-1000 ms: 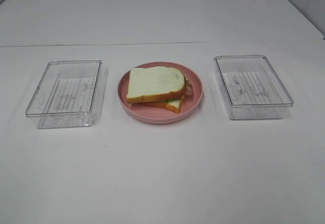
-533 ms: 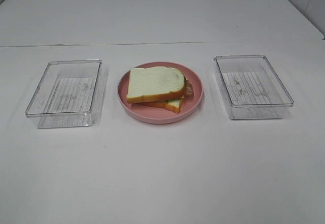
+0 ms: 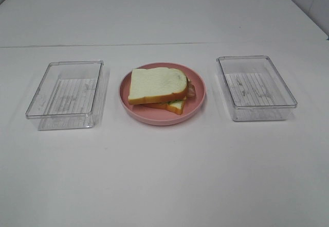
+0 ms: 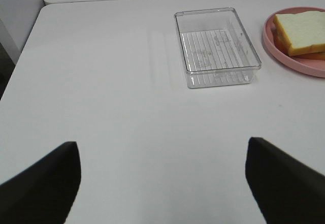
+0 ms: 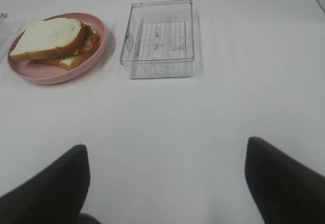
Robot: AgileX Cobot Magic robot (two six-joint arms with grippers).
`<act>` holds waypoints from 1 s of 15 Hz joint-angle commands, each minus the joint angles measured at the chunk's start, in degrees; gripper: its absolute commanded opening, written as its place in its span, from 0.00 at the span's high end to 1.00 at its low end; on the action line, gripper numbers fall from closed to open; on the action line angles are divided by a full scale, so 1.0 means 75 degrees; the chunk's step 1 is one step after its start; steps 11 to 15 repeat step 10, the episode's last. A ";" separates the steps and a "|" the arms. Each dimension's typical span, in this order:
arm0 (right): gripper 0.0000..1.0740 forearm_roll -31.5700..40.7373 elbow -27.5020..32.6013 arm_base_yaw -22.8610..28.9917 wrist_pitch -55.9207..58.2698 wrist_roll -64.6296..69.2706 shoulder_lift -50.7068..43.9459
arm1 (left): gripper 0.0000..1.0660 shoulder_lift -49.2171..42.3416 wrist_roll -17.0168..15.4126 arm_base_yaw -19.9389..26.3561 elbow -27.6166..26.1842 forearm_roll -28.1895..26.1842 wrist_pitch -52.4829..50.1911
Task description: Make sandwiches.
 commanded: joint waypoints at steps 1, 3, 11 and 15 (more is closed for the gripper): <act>0.27 0.0000 0.0015 -0.0031 -0.0038 -0.0053 -0.0076 | 0.22 -0.0168 0.0031 0.0015 0.0015 -0.0046 -0.0069; 0.27 0.0000 0.0015 -0.0031 -0.0038 -0.0053 -0.0076 | 0.22 -0.0168 0.0031 0.0015 0.0015 -0.0046 -0.0069; 0.27 0.0000 0.0015 -0.0031 -0.0038 -0.0053 -0.0076 | 0.22 -0.0168 0.0031 0.0015 0.0015 -0.0053 -0.0069; 0.27 0.0000 0.0015 -0.0031 -0.0038 -0.0053 -0.0076 | 0.22 -0.0168 0.0031 0.0015 0.0015 -0.0053 -0.0069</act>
